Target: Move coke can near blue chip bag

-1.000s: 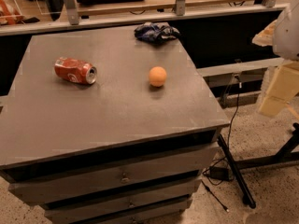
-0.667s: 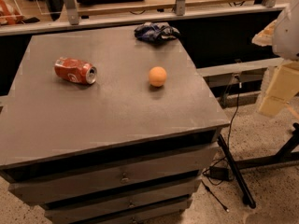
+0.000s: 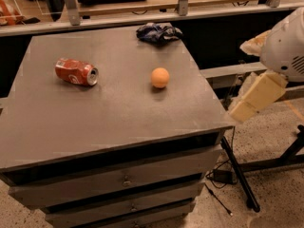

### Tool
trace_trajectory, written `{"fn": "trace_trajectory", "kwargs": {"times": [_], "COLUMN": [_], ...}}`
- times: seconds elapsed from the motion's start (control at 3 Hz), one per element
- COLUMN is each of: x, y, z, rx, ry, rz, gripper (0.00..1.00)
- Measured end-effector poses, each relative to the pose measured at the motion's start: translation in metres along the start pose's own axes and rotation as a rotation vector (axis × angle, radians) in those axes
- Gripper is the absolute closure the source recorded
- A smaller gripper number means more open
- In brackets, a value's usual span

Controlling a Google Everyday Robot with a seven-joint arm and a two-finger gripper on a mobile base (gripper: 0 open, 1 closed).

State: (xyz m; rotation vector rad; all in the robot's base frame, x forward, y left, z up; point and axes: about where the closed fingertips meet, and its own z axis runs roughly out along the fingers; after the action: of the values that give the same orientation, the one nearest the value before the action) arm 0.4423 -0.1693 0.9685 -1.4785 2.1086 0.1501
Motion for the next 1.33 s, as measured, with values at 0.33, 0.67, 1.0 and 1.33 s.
{"fn": "trace_trajectory", "kwargs": {"times": [0.33, 0.67, 1.0, 1.33], "x": [-0.037, -0.066, -0.081, -0.081], "y": [0.021, 0.039, 0.031, 0.032], "z": [0.017, 0.042, 0.044, 0.048], "rx": [0.013, 0.021, 0.058, 0.076], "ry": [-0.188, -0.341, -0.411, -0.433], "rz": [0.072, 0.132, 0.177, 0.174], "gripper": [0.0, 0.0, 0.0, 0.0]}}
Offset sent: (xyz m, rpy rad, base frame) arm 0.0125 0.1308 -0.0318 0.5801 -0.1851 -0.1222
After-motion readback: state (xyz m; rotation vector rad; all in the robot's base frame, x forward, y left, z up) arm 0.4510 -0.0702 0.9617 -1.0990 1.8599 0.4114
